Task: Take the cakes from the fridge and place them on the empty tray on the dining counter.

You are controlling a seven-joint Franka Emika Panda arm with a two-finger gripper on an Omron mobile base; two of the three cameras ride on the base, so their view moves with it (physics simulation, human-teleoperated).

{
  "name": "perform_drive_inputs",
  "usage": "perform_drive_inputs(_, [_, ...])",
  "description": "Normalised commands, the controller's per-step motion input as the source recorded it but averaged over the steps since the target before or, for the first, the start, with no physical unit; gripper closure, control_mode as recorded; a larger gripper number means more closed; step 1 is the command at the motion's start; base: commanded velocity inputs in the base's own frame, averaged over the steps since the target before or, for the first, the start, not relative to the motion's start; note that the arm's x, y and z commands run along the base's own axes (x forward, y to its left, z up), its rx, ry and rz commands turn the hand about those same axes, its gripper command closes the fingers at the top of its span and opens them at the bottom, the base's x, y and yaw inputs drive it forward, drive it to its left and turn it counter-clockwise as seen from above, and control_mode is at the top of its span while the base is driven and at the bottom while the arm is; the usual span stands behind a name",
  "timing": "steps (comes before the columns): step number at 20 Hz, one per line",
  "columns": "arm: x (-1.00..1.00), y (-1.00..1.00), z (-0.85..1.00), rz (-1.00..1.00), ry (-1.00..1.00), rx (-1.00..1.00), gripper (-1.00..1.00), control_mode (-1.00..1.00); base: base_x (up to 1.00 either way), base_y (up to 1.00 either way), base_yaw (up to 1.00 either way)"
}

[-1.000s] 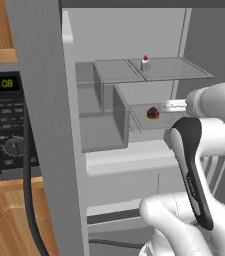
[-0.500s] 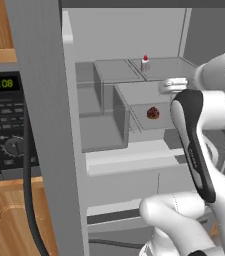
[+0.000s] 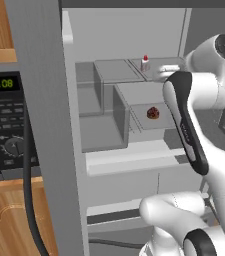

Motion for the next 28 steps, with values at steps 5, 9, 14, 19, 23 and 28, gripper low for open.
perform_drive_inputs(5, [0.5, 0.0, 0.0, 0.0, 0.0, 0.0, -1.0, -1.0, 0.0, 0.0, 0.0])
perform_drive_inputs(9, [0.55, 0.0, 0.0, 0.0, -0.04, 0.0, -1.0, -1.0, 0.0, 0.0, 0.0])
perform_drive_inputs(14, [0.54, 0.0, 0.0, 0.0, -0.05, 0.0, -1.0, -1.0, 0.0, 0.0, 0.0])
perform_drive_inputs(19, [0.48, -0.07, -0.09, 0.0, -0.12, 0.0, -1.0, -1.0, 0.0, 0.0, 0.0])
perform_drive_inputs(23, [0.57, -0.16, -0.1, 0.0, -0.04, 0.0, -1.0, -1.0, 0.0, 0.0, 0.0])
perform_drive_inputs(28, [0.55, 0.0, -0.01, -0.03, 0.02, 0.0, -1.0, -1.0, 0.0, 0.0, 0.0])
